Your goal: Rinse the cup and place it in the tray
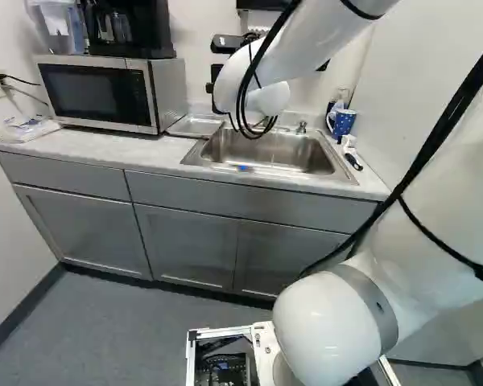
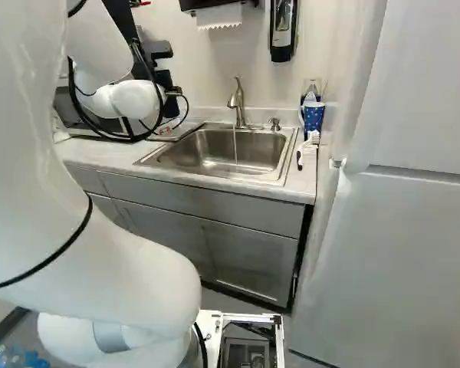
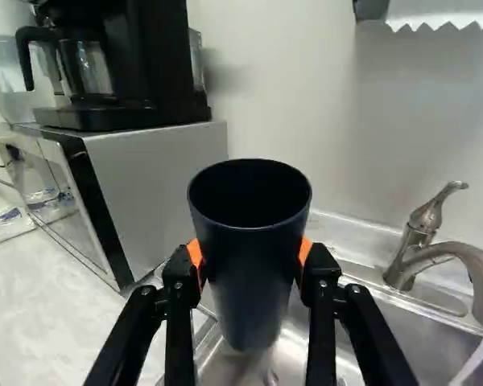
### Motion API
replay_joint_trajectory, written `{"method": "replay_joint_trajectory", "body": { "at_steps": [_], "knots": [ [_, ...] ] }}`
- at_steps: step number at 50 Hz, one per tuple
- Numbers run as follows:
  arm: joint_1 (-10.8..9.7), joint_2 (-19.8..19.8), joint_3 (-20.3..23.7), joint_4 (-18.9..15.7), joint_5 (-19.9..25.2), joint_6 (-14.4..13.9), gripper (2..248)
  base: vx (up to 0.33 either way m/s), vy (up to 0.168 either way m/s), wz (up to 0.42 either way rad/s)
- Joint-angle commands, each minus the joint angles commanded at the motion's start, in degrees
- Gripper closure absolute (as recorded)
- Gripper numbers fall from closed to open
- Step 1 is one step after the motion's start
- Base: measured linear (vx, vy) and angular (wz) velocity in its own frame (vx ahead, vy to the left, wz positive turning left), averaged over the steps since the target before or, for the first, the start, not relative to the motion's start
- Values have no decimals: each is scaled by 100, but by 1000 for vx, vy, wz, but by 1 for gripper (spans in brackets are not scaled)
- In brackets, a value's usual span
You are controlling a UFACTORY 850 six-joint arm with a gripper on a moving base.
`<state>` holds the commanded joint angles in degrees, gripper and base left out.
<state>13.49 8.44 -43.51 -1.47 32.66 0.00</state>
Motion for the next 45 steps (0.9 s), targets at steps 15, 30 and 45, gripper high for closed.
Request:
{"method": "replay_joint_trajectory", "body": {
  "at_steps": [15, 30, 45],
  "knots": [
    [-239, 17, 190, 0, 0, 0, 125, 0, 0, 0],
    [-471, -19, 340, 0, 51, 0, 125, 0, 0, 0],
    [-694, -83, 466, 0, 376, 0, 125, 0, 0, 0]
  ]
}}
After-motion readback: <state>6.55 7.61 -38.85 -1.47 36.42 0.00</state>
